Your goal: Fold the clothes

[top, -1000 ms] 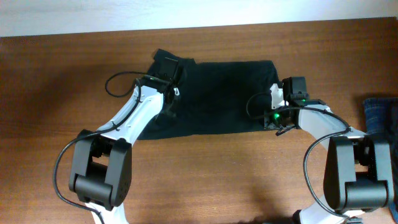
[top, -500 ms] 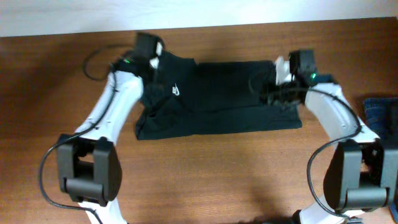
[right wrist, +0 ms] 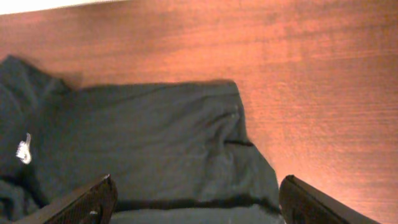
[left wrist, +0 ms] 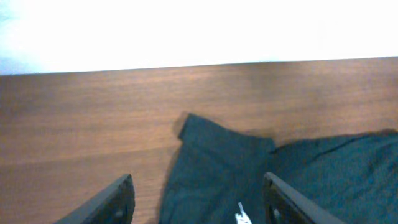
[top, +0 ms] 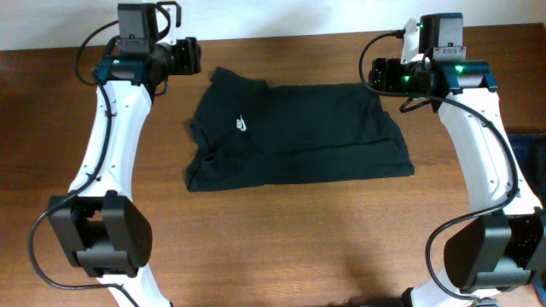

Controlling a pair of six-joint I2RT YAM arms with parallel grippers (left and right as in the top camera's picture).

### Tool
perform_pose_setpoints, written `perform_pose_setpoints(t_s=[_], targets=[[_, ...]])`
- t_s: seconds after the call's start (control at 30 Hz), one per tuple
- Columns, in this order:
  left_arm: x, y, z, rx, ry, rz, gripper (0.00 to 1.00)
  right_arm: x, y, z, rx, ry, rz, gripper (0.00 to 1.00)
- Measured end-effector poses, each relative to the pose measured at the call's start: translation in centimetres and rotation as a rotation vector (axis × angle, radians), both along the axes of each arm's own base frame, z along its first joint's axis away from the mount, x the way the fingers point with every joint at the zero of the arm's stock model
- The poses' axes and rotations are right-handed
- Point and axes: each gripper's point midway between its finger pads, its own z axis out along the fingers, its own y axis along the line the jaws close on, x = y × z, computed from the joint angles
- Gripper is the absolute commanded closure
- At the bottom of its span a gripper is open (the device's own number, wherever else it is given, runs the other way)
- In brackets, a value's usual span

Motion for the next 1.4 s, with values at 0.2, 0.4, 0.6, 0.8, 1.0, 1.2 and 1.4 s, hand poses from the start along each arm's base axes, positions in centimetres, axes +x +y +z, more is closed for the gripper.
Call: perform_pose_setpoints(t_s=[0.2, 0.4, 0.6, 0.8, 1.0, 1.2, 1.4], targets=[[-5.1, -2.0, -4.4, -0.068, 0.284, -0.074, 0.88, -4.0, -0.1, -2.5, -0.008, 0.193, 0.0, 0.23], [-12.3, -2.4, -7.4, -0.064, 0.609, -0.087, 0.99, -7.5, 0.3, -3.8, 0.01, 0.345, 0.013, 0.44], [-16.7, -3.3, -8.7, 0.072, 0.774, -0.104, 0.99, -8.3, 0.5, -4.8, 0.022, 0.381, 0.014, 0.87], [-17.5, -4.8, -10.6, 0.178, 0.776, -0.109, 0.99, -9.4, 0.6, -8.8, 0.033, 0.437, 0.003, 0.96], [-17.8, -4.0, -15.5, 0.198, 0.787, -0.055, 1.0, -9.7, 0.6, -11.2, 0.035, 0.446, 0.004, 0.96], [-19.0, -3.4, -19.4, 0.203, 0.806, -0.036, 0.99, -8.6, 0.6, -12.6, 0.036, 0.388, 0.007, 0.96], [-18.1, -3.6, -20.1, 0.196, 0.759, -0.03, 1.0, -8.5, 0.6, -15.4, 0.034, 0.349, 0.007, 0.96]])
